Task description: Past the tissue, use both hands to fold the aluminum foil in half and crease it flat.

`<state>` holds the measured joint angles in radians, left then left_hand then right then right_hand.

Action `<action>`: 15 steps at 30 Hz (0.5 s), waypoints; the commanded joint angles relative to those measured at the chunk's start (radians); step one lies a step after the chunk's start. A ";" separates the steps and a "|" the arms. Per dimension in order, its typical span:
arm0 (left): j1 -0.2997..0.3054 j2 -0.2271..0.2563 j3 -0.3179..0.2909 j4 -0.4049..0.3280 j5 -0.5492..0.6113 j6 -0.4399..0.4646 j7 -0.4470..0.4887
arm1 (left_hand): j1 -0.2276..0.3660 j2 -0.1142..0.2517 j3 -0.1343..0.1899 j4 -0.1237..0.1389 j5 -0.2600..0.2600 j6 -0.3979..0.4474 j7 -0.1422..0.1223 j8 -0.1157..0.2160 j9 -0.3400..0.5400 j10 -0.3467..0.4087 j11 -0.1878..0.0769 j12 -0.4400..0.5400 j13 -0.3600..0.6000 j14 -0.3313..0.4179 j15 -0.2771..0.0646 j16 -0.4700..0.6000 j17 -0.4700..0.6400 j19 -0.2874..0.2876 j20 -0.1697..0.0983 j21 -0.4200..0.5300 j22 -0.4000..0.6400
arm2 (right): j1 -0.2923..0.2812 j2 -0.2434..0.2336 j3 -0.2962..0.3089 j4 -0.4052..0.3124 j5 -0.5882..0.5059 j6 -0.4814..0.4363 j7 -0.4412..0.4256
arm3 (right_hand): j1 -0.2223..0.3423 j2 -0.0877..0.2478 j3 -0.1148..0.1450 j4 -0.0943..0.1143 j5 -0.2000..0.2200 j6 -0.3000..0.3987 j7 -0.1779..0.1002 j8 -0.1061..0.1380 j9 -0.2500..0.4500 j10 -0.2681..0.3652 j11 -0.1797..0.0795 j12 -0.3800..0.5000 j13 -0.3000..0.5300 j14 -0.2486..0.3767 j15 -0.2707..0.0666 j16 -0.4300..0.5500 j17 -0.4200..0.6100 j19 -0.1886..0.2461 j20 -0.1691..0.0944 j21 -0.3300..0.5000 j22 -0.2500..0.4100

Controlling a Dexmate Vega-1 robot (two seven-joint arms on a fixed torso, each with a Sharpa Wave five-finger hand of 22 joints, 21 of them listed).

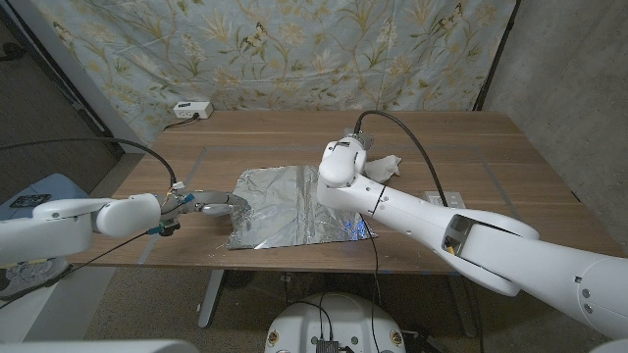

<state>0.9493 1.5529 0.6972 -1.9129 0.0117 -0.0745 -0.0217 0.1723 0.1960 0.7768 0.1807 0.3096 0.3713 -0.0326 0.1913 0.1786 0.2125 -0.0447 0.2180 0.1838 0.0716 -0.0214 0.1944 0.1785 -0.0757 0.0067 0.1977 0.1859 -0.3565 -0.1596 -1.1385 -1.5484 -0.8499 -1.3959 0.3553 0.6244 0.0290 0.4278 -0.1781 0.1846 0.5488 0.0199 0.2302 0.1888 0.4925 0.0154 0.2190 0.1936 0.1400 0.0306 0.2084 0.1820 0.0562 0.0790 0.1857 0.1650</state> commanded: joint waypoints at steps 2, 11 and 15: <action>-0.021 0.000 0.026 0.004 -0.009 -0.003 0.002 | -0.008 0.004 0.012 -0.004 -0.003 0.005 0.001 -0.005 0.004 -0.006 0.000 -0.002 0.003 -0.005 0.001 -0.006 0.001 -0.014 0.001 0.006 0.003 | 0.007 0.015 -0.027 0.049 0.024 0.000 -0.010 | 0.029 -0.001 0.003 -0.003 0.007 0.025 -0.007 0.008 0.002 0.028 -0.002 0.006 0.006 0.005 0.000 -0.002 0.000 -0.002 0.010 -0.002 0.003; -0.017 0.000 0.023 0.009 -0.017 -0.010 0.000 | -0.008 0.006 0.014 -0.008 -0.005 0.001 0.002 -0.007 0.004 -0.011 0.000 -0.005 0.003 -0.012 0.005 -0.008 0.001 -0.018 0.002 0.006 0.003 | 0.036 0.018 -0.062 0.093 0.094 0.000 -0.048 | 0.057 -0.008 0.003 0.000 0.008 0.048 -0.022 0.011 0.003 0.059 -0.005 0.011 0.008 0.016 -0.004 0.001 0.000 -0.004 0.011 -0.001 0.003; -0.011 0.000 0.016 0.010 -0.021 -0.009 0.000 | -0.008 0.006 0.014 -0.010 -0.006 0.000 0.003 -0.007 0.004 -0.013 0.002 -0.006 0.003 -0.016 0.008 -0.009 0.001 -0.019 0.002 0.006 0.003 | 0.052 0.019 -0.078 0.111 0.146 0.000 -0.083 | 0.069 -0.011 0.003 -0.001 0.008 0.057 -0.022 0.012 0.004 0.072 -0.011 0.013 0.008 0.025 -0.010 0.004 0.000 -0.003 0.012 0.000 0.003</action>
<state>0.9359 1.5531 0.7142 -1.9095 -0.0005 -0.0780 -0.0197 0.1716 0.1967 0.7850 0.1723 0.3096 0.3696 -0.0342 0.1841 0.1793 0.2031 -0.0465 0.2140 0.1845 0.0623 -0.0122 0.1865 0.1765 -0.0862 0.0071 0.1977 0.1859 -0.3335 -0.1464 -1.1821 -1.4829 -0.8079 -1.3958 0.3388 0.6796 0.0186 0.4278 -0.1780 0.1887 0.5918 -0.0016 0.2381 0.1886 0.5469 0.0075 0.2266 0.1986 0.1492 0.0214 0.2084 0.1820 0.0509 0.0841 0.1857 0.1650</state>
